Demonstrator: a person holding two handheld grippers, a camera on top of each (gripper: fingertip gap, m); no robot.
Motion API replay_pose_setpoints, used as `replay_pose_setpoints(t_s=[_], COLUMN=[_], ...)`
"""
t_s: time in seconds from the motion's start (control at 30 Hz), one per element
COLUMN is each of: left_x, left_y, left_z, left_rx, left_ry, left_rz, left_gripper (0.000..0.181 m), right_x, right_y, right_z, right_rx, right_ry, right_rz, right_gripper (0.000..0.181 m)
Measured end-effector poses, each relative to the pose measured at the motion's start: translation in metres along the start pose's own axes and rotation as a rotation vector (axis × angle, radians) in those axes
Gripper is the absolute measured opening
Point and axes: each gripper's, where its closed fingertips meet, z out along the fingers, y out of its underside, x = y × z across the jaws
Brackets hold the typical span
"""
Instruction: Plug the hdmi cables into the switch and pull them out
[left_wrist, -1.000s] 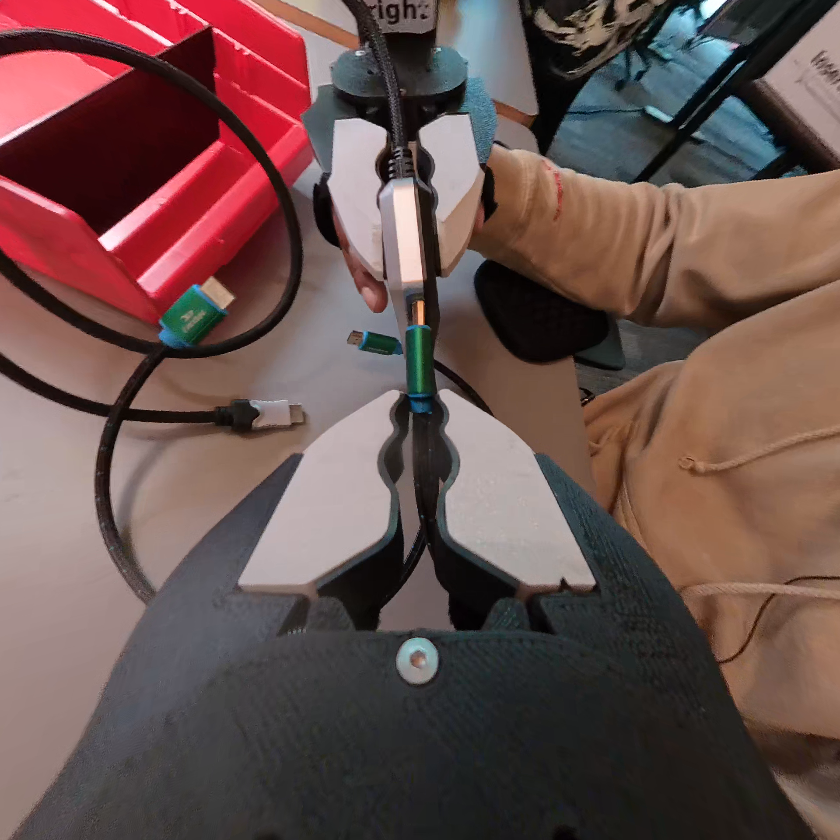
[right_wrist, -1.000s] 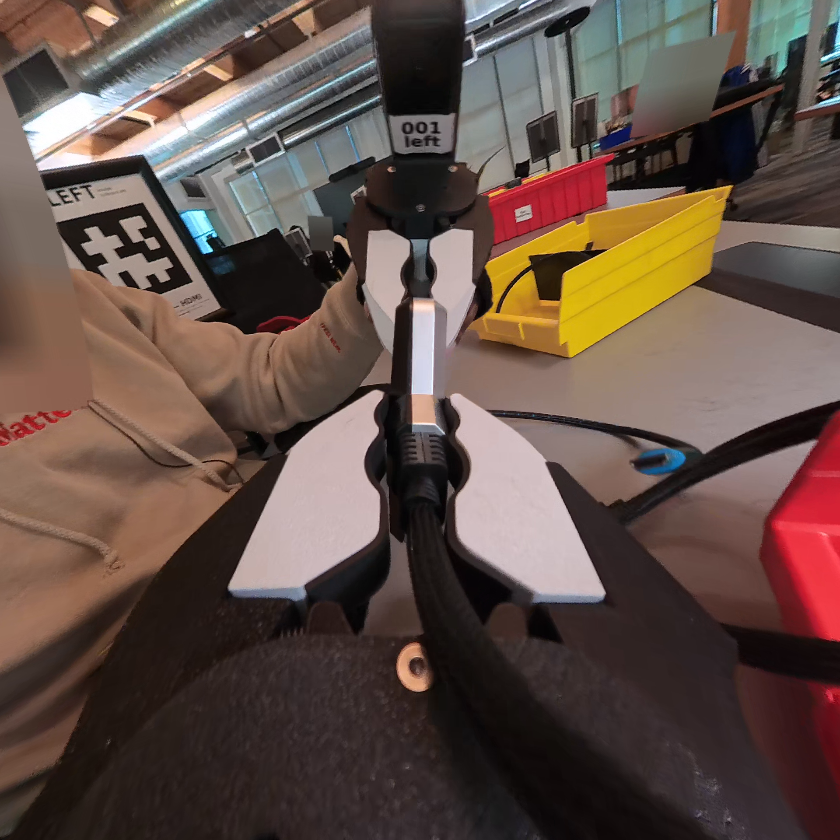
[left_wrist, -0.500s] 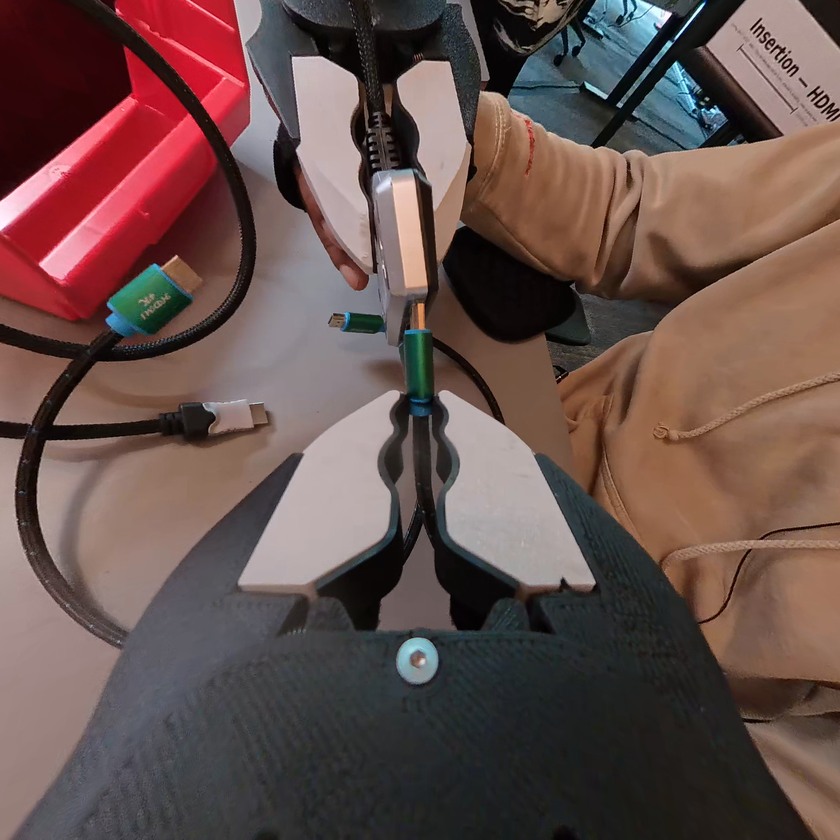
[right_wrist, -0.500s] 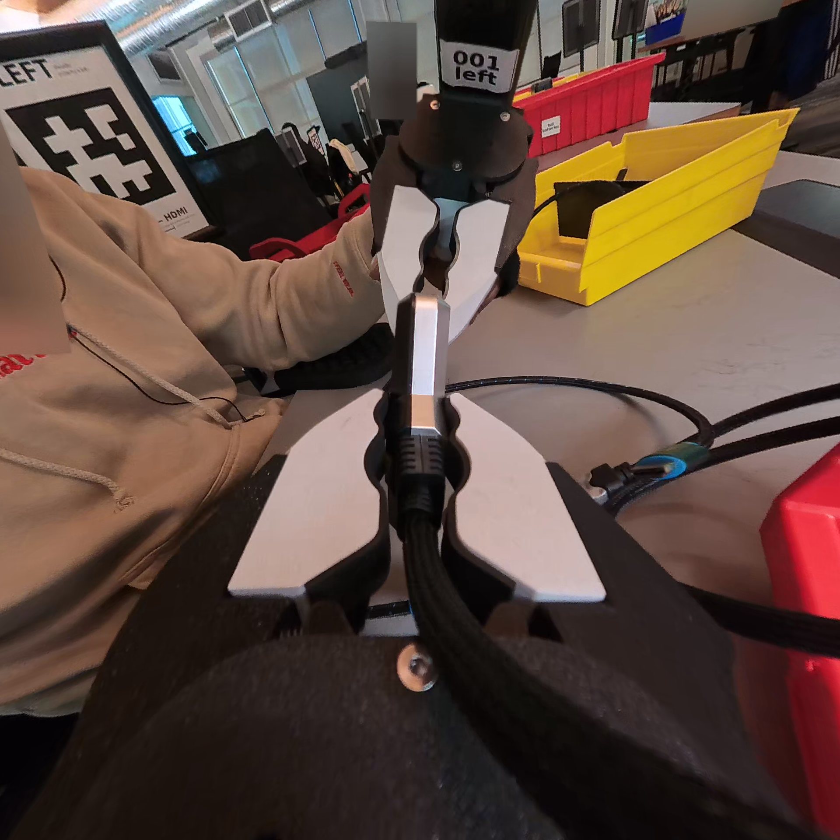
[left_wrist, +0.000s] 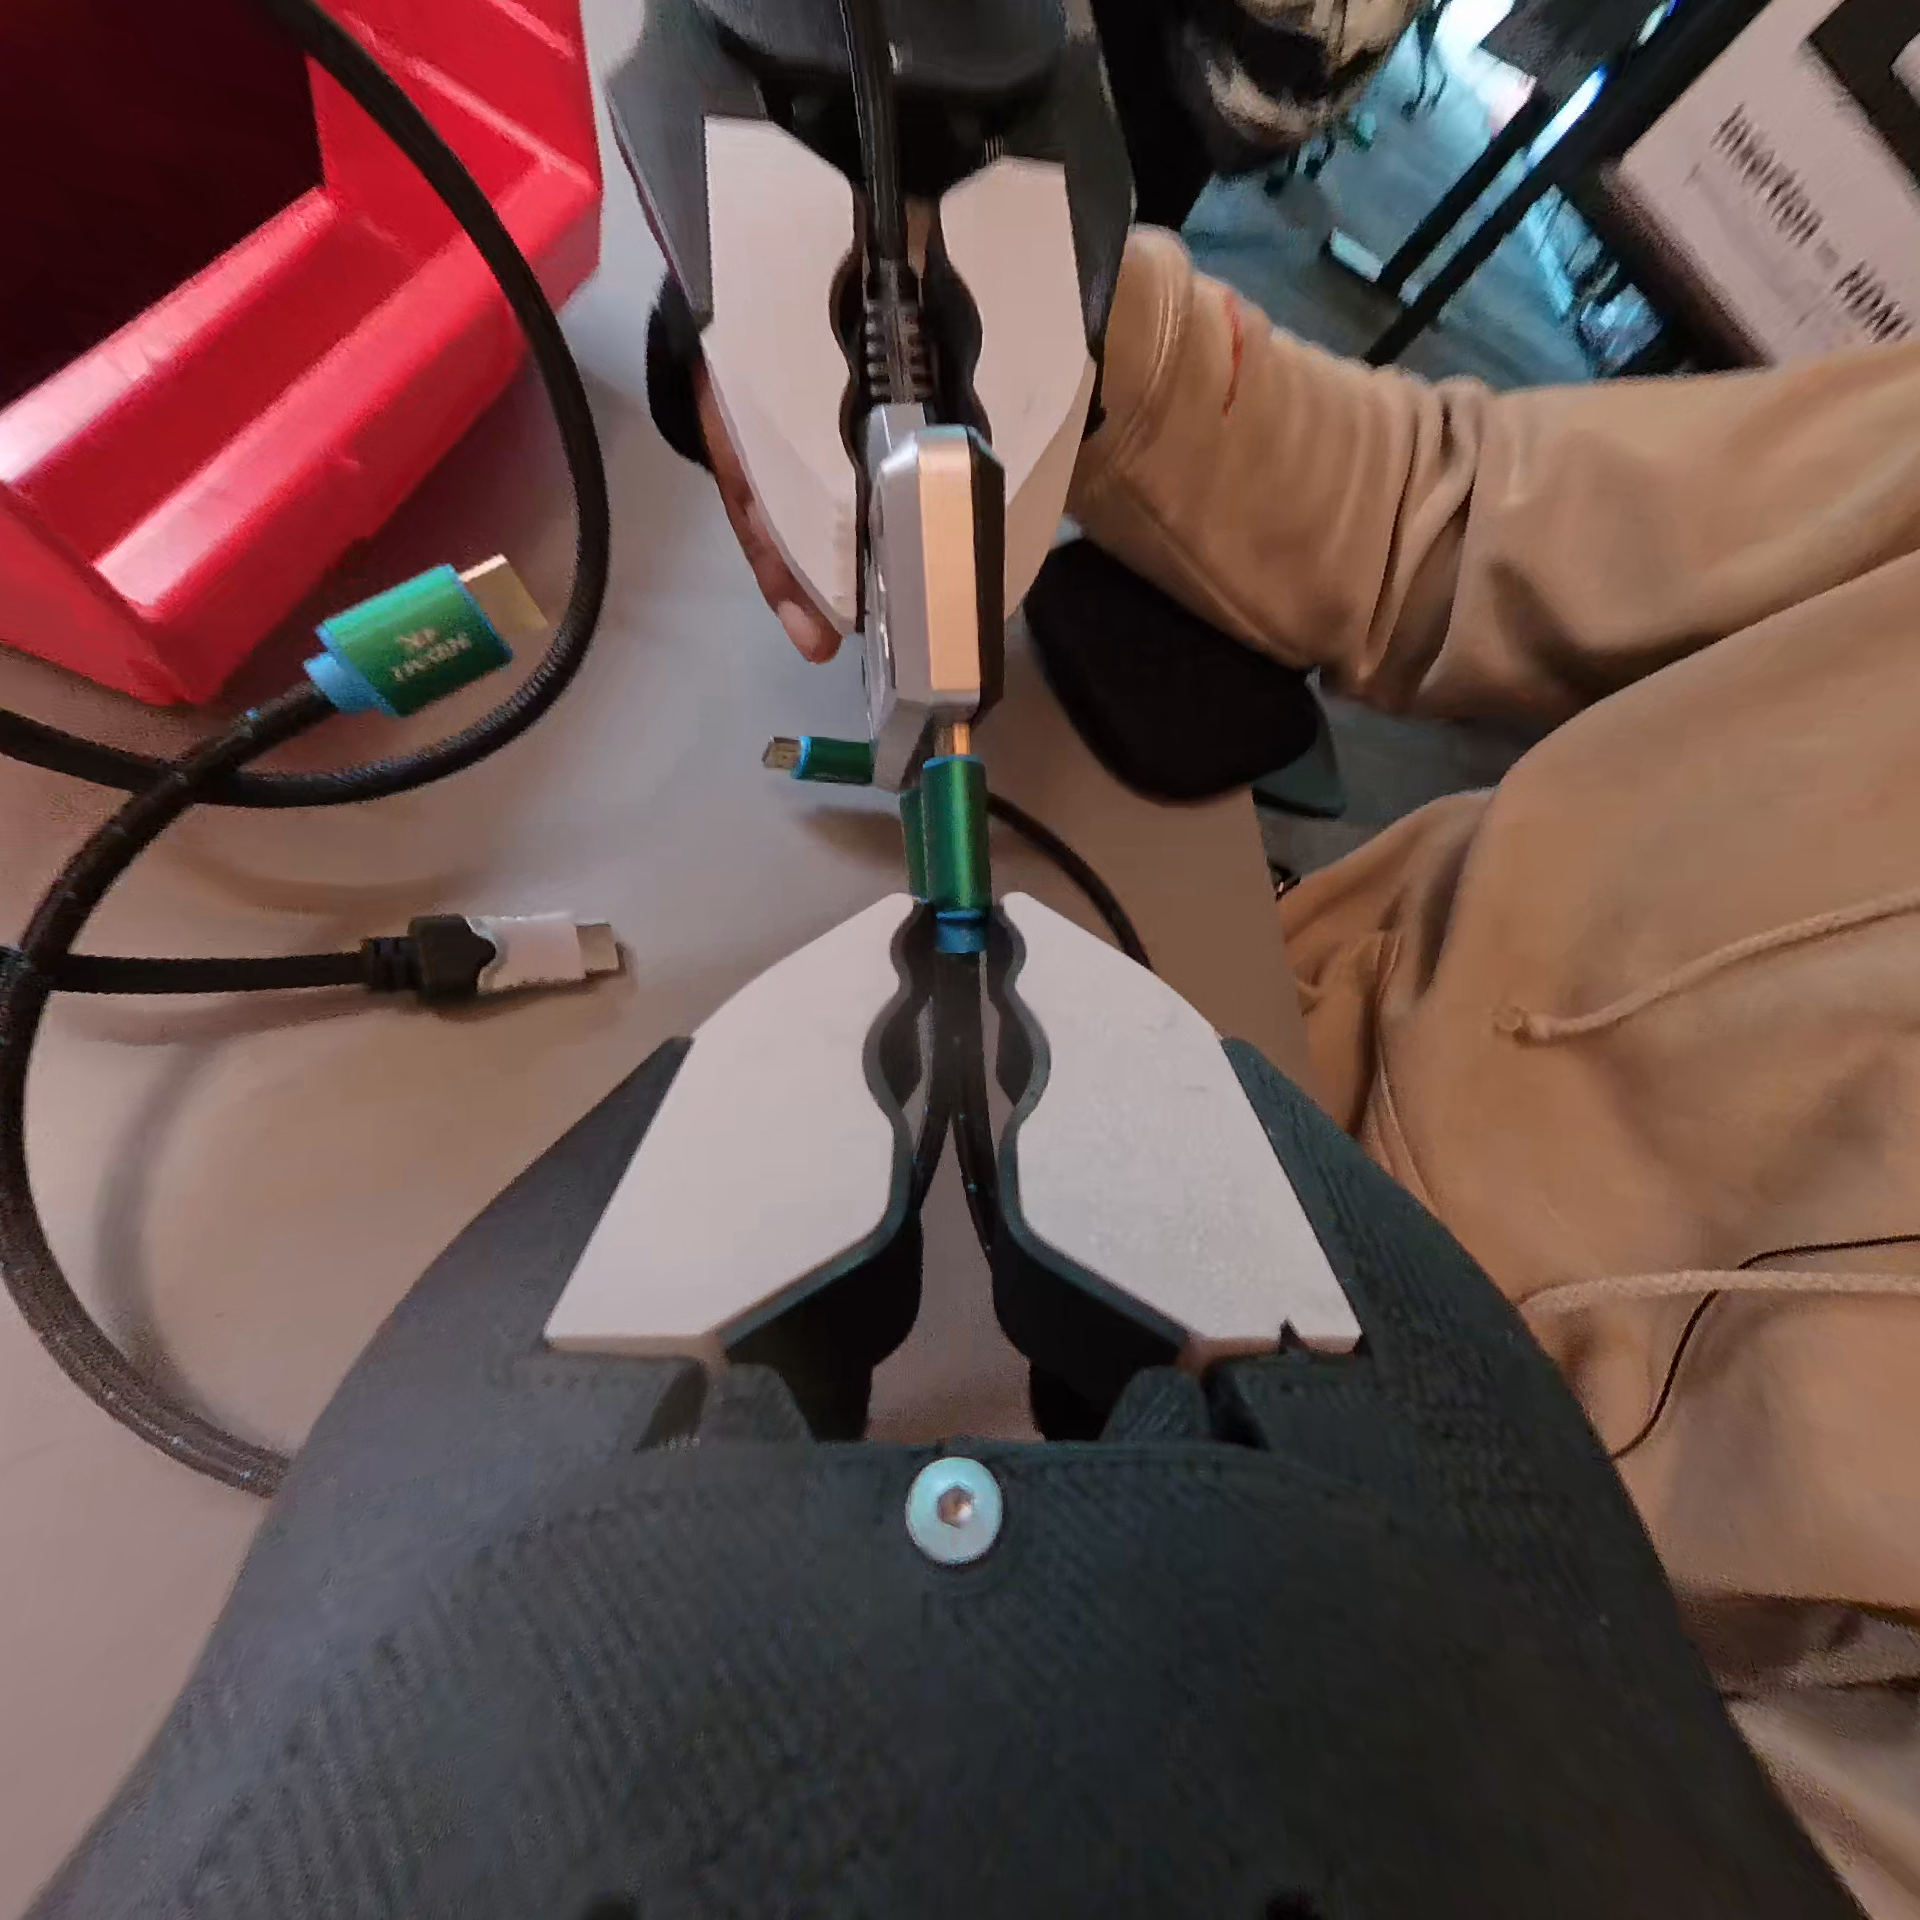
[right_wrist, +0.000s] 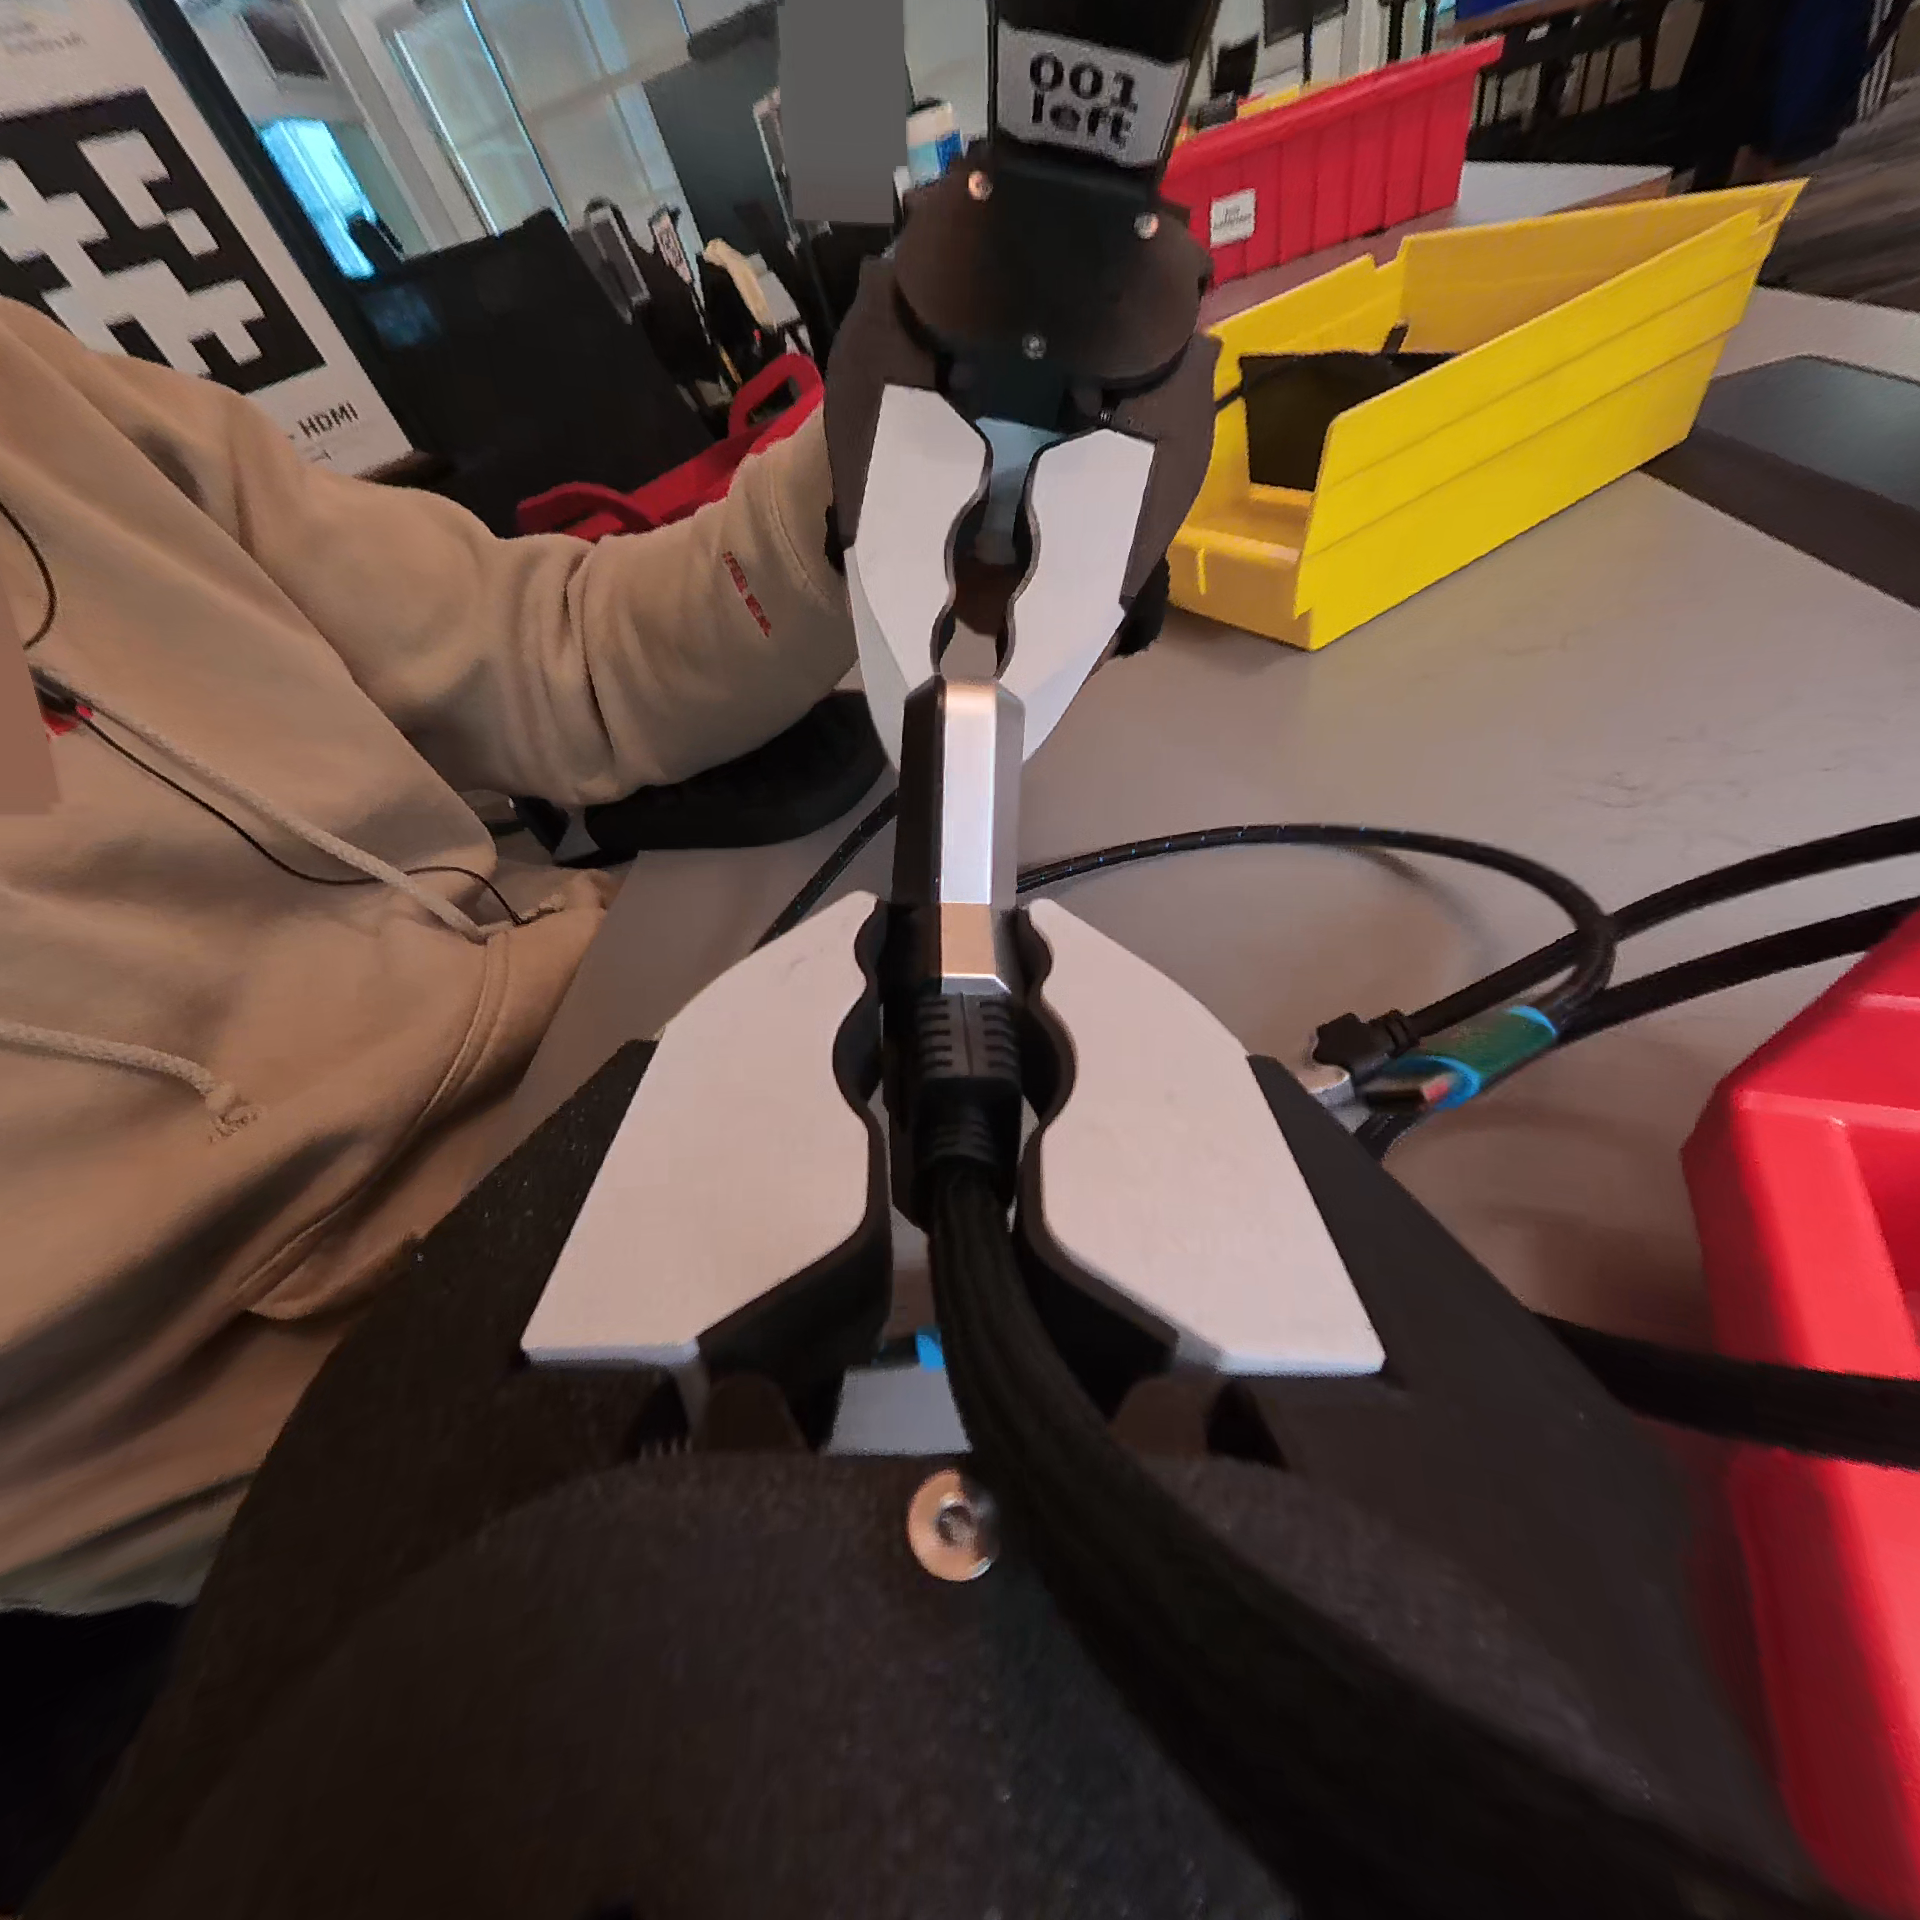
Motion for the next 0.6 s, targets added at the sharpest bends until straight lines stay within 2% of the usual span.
replay_pose_setpoints(t_s=[0.13, 0.23, 0.33, 0.6], left_x=[-0.004, -0.004, -0.005, -0.011], left_y=[0.001, -0.009, -0.006, -0.01], left_z=[-0.001, -0.007, -0.006, -0.003], left_rx=[0.018, 0.092, 0.078, 0.111], left_ry=[-0.002, 0.021, 0.022, 0.027], left_rz=[0.004, -0.006, 0.001, -0.008], left_gripper=[0.009, 0.009, 0.009, 0.009], right_x=[0.003, 0.003, 0.004, 0.011], right_y=[0.001, -0.004, 0.0, 0.002], right_z=[0.001, 0.0, 0.002, 0.002], right_rx=[0.002, 0.036, -0.003, 0.016], right_ry=[-0.002, -0.011, 0.001, 0.0], right_rz=[0.024, 0.042, 0.031, 0.081], right_gripper=[0.022, 0.022, 0.022, 0.022])
